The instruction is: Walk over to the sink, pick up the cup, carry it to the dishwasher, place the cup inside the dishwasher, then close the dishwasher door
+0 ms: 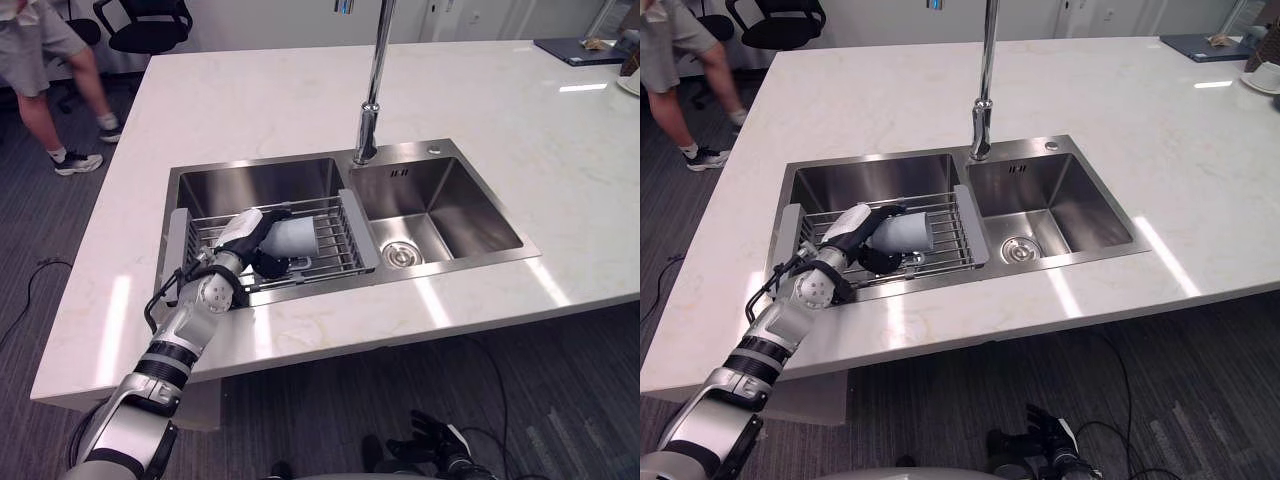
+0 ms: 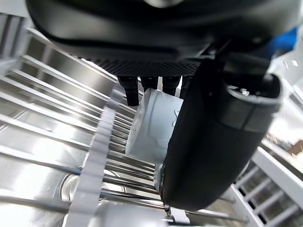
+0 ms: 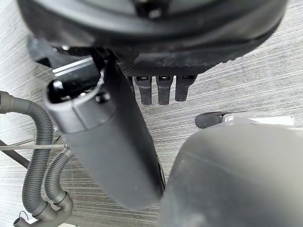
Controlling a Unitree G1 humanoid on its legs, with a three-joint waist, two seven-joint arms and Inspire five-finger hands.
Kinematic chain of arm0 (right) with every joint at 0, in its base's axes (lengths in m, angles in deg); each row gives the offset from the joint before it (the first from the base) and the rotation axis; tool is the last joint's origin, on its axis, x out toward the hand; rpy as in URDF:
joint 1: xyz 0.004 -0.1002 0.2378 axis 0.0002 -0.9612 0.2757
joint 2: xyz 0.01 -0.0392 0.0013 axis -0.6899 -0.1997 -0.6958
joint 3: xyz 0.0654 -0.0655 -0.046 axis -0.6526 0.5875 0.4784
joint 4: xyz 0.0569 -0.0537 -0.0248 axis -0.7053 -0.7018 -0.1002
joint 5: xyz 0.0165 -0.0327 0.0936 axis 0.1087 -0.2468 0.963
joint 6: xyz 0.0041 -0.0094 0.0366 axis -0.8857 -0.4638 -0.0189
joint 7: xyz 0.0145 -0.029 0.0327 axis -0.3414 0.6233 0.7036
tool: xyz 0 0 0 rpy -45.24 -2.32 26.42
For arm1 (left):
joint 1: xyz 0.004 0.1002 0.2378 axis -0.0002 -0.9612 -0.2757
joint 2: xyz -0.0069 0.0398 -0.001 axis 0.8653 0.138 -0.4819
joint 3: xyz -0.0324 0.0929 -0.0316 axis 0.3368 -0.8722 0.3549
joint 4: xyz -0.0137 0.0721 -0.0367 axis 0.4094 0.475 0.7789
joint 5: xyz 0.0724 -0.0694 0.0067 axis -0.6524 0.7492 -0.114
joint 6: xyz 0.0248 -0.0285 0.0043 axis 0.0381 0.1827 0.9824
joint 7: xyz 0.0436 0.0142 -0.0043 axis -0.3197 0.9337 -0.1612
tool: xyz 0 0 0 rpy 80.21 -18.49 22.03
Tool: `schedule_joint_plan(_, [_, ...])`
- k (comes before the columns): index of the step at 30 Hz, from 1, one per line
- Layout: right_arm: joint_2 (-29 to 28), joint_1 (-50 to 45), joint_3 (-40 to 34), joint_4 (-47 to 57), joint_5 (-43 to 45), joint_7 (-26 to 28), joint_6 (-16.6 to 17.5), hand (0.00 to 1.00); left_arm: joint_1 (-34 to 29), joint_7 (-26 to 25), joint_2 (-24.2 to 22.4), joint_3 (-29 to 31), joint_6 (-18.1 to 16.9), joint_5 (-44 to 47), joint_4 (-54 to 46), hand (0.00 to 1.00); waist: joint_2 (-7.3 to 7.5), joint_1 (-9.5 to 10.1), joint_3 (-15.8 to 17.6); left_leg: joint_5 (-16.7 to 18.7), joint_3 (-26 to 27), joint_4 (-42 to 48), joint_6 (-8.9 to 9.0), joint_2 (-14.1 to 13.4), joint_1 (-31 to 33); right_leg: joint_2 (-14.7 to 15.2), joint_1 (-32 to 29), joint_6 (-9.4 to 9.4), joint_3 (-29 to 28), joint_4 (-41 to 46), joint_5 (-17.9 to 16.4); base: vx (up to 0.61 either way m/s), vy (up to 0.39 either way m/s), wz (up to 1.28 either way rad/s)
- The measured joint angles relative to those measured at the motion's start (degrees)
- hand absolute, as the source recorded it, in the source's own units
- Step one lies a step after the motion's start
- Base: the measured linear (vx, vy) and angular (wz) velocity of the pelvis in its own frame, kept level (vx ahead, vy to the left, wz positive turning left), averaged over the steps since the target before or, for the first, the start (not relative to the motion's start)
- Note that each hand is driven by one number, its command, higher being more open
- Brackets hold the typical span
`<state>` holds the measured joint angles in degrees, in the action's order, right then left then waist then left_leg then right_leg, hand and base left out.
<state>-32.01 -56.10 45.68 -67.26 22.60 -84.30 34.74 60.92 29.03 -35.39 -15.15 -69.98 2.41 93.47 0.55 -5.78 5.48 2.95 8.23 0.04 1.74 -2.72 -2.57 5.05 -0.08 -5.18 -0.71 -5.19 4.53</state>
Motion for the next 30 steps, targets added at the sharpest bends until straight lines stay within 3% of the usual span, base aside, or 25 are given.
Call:
schedule_joint_plan(1, [0.0, 0.0, 0.0, 0.0, 0.0, 0.1, 0.0, 0.9, 1.1, 0.6, 0.4, -0.9, -0.1, -0.9, 0.5, 0.3, -0.03, -0.12, 0.0, 0.0, 0.1, 0.0, 0.0, 0.0, 0.0, 0.0, 0.0, -0.01, -0.1, 0.0, 0.0, 0.0, 0.0, 0.0])
schedule_joint_plan(9, [0.4, 0.2, 0.1, -0.2, -0.6, 0.6, -0.1, 0.9, 6.1, 2.8, 3.4, -5.4, -0.7, -3.8, 2.9, 0.3, -0.64, -1.78, 0.4, 0.0, 0.3, 0.0, 0.02, 0.0, -0.2, 0.0, 0.0, -0.04, -0.3, 0.0, 0.1, 0.0, 0.0, -0.01])
schedule_joint_plan(21, [1.2, 0.7, 1.2, -0.2, -0.6, 0.6, -0.1, 0.9, 6.5, 3.7, 5.6, -6.8, -1.7, -0.5, 3.0, 0.3, -1.41, -2.72, 0.9, 0.0, 0.3, 0.0, 0.01, 0.0, -0.4, 0.0, 0.2, -0.02, -0.4, 0.0, 0.2, 0.0, 0.0, 0.0])
schedule_joint_plan(30, [1.2, 0.1, 0.9, 0.1, -0.5, 0.4, 0.0, 0.9, -3.2, 0.0, 5.1, -1.4, -1.8, 8.6, -6.7, 0.3, -1.5, -1.94, 1.0, 0.0, -0.1, 0.0, -0.02, 0.0, -0.5, 0.0, 0.8, -0.01, 0.1, 0.3, 0.2, 0.0, 0.0, 0.02])
